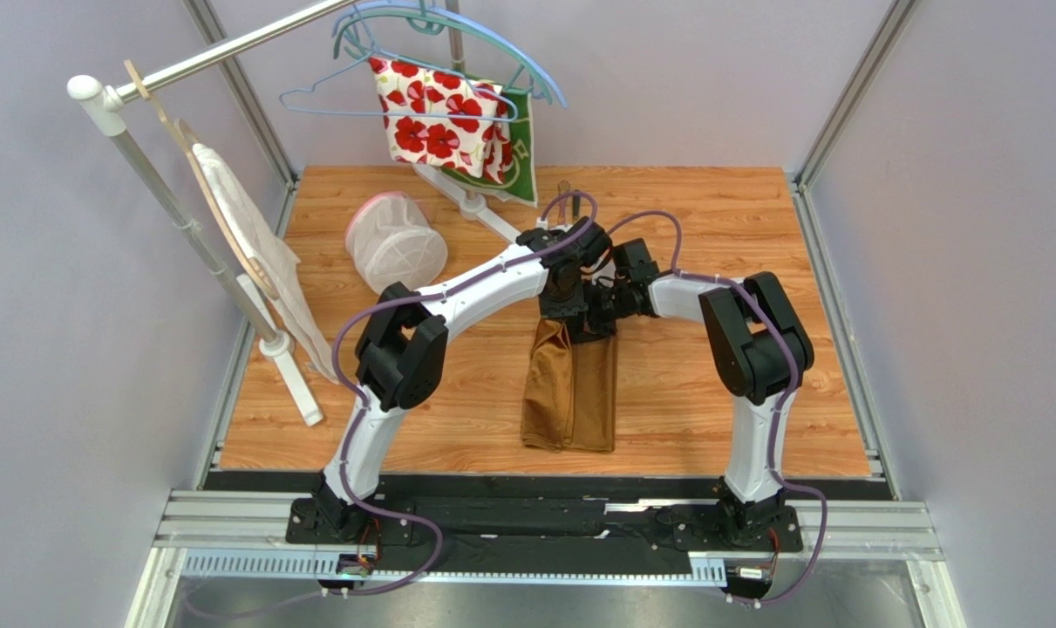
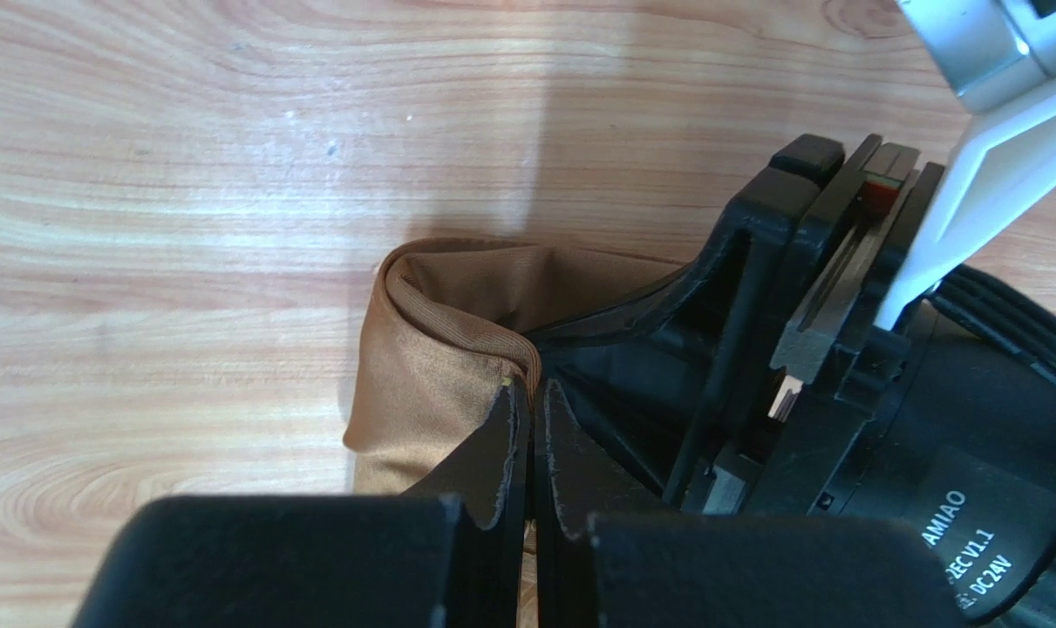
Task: Fold the napkin into a case and place the utensils inside
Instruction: Fold the lower triangle-folded napkin at the center of the board.
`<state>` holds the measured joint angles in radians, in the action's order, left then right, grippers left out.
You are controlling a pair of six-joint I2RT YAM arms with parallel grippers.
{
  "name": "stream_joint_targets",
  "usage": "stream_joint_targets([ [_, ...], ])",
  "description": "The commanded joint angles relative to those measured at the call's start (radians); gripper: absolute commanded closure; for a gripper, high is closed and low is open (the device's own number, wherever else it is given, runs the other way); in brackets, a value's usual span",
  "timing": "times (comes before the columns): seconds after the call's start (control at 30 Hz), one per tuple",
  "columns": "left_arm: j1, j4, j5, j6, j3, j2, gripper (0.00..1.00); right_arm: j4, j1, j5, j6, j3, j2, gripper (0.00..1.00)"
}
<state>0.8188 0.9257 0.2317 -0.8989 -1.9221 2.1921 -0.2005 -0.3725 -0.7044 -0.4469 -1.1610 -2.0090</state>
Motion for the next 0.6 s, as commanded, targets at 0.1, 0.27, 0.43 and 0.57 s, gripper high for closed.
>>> stream_joint_targets([
  [0.1, 0.006, -0.070, -0.020, 0.015, 0.006, -0.009, 1.00, -0.097, 0.009, 0.057, -0.001, -0.016, 0.114, 1.00],
  [0.27, 0.005, -0.079, -0.020, 0.012, 0.005, -0.003, 1.00, -0.155, 0.023, 0.097, 0.002, 0.015, 0.205, 1.00],
  [0.43, 0.005, -0.085, -0.020, 0.015, 0.002, 0.004, 1.00, -0.178, 0.024, 0.131, 0.017, 0.063, 0.233, 1.00],
  [0.57, 0.005, -0.097, -0.034, 0.008, 0.002, 0.014, 1.00, -0.165, 0.024, 0.164, 0.033, 0.069, 0.199, 1.00],
])
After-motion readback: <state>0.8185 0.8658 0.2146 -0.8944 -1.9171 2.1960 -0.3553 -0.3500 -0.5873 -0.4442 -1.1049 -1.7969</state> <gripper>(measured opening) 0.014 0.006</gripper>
